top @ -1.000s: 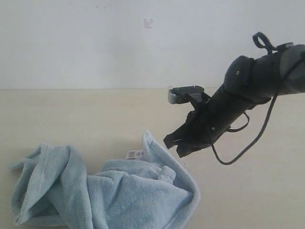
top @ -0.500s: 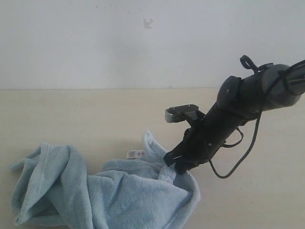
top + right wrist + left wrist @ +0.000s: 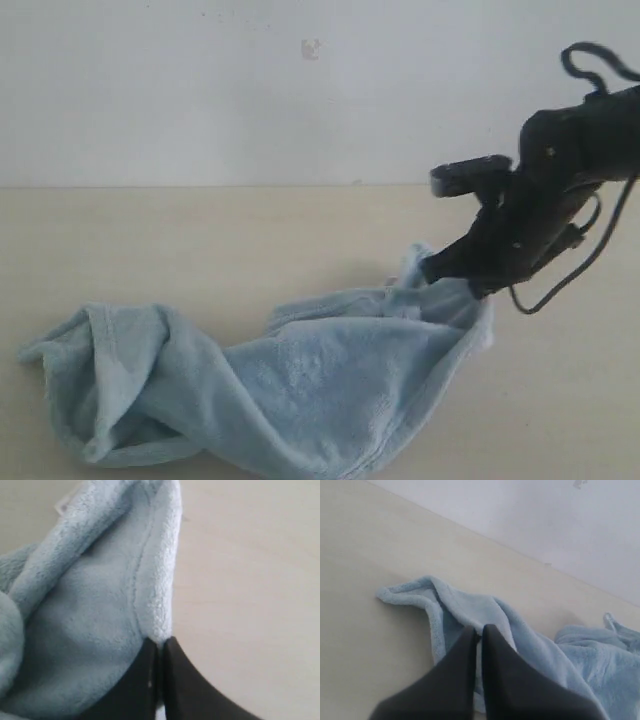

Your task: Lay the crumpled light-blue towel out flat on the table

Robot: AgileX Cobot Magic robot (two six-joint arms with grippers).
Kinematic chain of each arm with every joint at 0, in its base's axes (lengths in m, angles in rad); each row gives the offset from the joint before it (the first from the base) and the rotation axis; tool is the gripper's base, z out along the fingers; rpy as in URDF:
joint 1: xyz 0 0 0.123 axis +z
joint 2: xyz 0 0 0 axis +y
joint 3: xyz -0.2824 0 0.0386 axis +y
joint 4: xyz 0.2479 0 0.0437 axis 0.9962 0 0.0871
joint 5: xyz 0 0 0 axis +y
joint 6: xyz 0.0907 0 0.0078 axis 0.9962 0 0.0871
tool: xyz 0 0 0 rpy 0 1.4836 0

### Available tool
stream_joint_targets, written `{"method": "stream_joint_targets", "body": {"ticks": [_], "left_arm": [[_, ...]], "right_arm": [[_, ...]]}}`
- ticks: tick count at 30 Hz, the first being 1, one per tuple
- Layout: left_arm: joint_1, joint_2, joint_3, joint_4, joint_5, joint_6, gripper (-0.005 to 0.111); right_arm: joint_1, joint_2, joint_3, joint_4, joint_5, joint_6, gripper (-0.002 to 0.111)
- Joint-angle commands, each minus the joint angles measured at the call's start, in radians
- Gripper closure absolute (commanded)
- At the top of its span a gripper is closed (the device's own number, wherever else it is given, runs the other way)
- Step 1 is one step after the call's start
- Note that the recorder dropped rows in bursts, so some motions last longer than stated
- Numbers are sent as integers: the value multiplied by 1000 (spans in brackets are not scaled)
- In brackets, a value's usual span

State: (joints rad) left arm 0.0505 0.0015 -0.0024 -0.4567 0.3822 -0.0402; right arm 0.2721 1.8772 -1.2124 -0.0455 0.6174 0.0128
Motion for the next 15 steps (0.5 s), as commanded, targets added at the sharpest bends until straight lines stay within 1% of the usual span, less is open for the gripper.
{"method": "stream_joint_targets", "body": {"ticks": [1, 4, 7, 11, 15], "left_arm": [[-3, -2, 2, -4, 3, 8, 103], [-3, -2, 2, -4, 3, 8, 103], [-3, -2, 2, -4, 3, 8, 103], [-24, -2, 2, -4, 3, 8, 103], [-56, -2, 2, -4, 3, 8, 103]], "right_arm": [[-115, -53, 67, -92, 104, 121, 108], [-181, -53, 155, -94, 153, 112, 108], [-222, -77, 249, -92, 88, 112, 108], [-228, -136, 349, -90, -26, 135, 108], [-228, -199, 363, -90, -52, 139, 108]]}}
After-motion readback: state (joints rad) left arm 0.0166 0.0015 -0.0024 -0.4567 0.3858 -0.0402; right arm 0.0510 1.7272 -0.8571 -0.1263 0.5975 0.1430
